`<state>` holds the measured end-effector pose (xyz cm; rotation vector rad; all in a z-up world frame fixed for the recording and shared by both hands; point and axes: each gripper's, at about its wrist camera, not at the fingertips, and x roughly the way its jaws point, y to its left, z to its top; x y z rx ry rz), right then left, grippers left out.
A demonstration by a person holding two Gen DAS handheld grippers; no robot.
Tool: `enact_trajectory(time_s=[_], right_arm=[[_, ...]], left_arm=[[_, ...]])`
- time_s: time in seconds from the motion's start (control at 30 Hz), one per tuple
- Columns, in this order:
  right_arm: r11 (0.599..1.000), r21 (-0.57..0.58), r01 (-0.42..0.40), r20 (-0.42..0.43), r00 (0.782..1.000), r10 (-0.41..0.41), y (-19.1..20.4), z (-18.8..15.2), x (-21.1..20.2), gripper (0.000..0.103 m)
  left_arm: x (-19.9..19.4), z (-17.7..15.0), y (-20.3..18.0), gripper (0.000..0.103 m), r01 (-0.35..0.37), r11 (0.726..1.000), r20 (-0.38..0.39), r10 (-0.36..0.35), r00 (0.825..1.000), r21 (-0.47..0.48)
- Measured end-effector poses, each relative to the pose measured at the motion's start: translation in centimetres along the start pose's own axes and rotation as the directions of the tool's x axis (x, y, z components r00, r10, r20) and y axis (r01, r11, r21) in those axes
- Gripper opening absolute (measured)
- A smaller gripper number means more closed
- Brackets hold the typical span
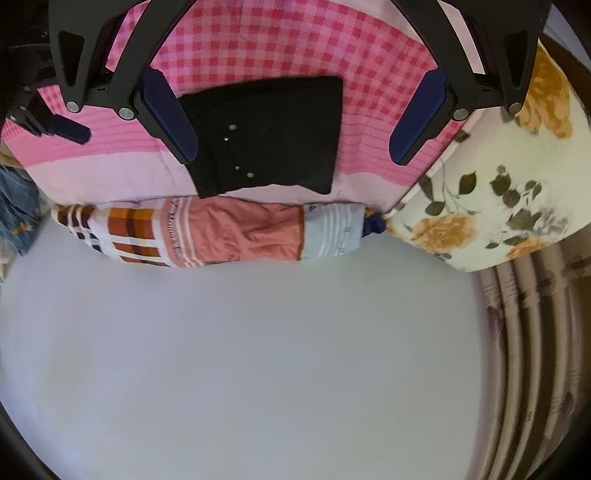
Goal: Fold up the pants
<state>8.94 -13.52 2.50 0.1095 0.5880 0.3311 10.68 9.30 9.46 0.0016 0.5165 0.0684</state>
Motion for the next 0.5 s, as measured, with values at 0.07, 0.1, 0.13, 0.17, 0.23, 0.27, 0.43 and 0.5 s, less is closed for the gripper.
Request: enact_trajectory(time_s=[0.07, 0.1, 0.13, 0.17, 0.23, 0.27, 0.43, 0.5], right_arm=[[1.0, 0.002, 0.003, -0.004, 1.0, -0.003, -0.1, -0.2, 0.1, 0.103], [1.0, 0.002, 0.001, -0.007, 1.0, -0.001, -0.2, 0.0, 0.4, 0.103], [1.0, 0.003, 0.001, -0.009, 1.0, -0.001, -0.2, -0.1, 0.4, 0.103], [1.0, 0.003, 0.001, -0.011, 1.0, 0.0, -0.2, -0.1, 0.5, 0.103], [1.0, 0.0, 0.001, -0.015, 1.0, -0.001, -0.2, -0.1, 0.8, 0.103], [1.0, 0.002, 0.001, -0.015, 1.0, -0.001, -0.2, 0.0, 0.8, 0.103], [1.0, -0.001, 0.003, -0.025, 1.0, -0.003, -0.3, -0.2, 1.0, 0.103], [1.0, 0.0, 0.005, -0.028, 1.0, -0.005, -0.4, 0.0, 1.2, 0.103]], left_arm=[[0.7, -0.1, 0.0, 0.103, -0.023, 1.0, -0.013, 0.023, 1.0, 0.01], [1.0, -0.2, -0.1, 0.103, -0.02, 1.0, -0.02, 0.021, 1.0, 0.014], [1.2, -0.3, -0.1, 0.103, -0.008, 1.0, -0.026, 0.009, 1.0, 0.018], [1.4, -0.3, -0.1, 0.103, -0.01, 1.0, -0.024, 0.01, 1.0, 0.018], [1.6, -0.4, -0.1, 0.103, -0.014, 1.0, -0.021, 0.014, 1.0, 0.019], [1.5, -0.4, -0.1, 0.103, -0.013, 1.0, -0.023, 0.013, 1.0, 0.014], [2.0, -0.4, 0.6, 0.103, -0.026, 1.0, -0.035, 0.025, 0.999, -0.016], [2.0, -0.3, 0.8, 0.103, -0.03, 0.999, -0.034, 0.03, 0.999, -0.01]])
